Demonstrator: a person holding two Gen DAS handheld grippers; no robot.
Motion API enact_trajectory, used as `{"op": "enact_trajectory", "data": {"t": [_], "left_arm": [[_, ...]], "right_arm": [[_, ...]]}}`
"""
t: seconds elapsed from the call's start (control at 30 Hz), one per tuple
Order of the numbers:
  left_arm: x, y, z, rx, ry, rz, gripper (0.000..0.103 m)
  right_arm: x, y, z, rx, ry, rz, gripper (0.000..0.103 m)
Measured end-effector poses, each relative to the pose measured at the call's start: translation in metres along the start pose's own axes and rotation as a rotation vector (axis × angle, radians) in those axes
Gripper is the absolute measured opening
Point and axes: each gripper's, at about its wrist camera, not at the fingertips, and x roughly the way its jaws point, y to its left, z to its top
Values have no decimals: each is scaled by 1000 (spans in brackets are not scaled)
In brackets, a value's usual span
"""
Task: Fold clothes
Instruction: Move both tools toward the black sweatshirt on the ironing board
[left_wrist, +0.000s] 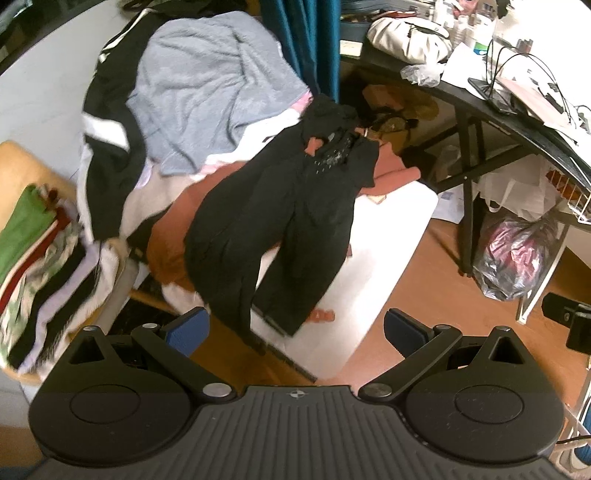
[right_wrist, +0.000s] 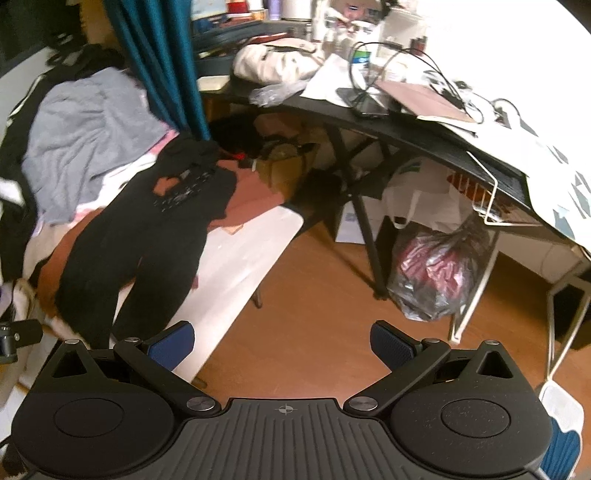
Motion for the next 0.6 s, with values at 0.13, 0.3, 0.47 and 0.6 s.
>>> {"op": "enact_trajectory", "data": {"t": [0.13, 0.3, 0.47, 0.6], "left_arm": [[14, 21, 33, -2, -16, -18, 102], [36, 54, 69, -26, -17, -36, 102], [56, 86, 92, -48, -3, -49, 102], [73, 110, 109, -58, 10, -59, 102]], "right_arm": [[15, 31, 27, -3, 7, -23, 102], [33, 78, 62, -38, 5, -55, 102], [51, 118, 92, -51, 15, -79, 102], [63, 148, 113, -64, 18, -99, 102]]}}
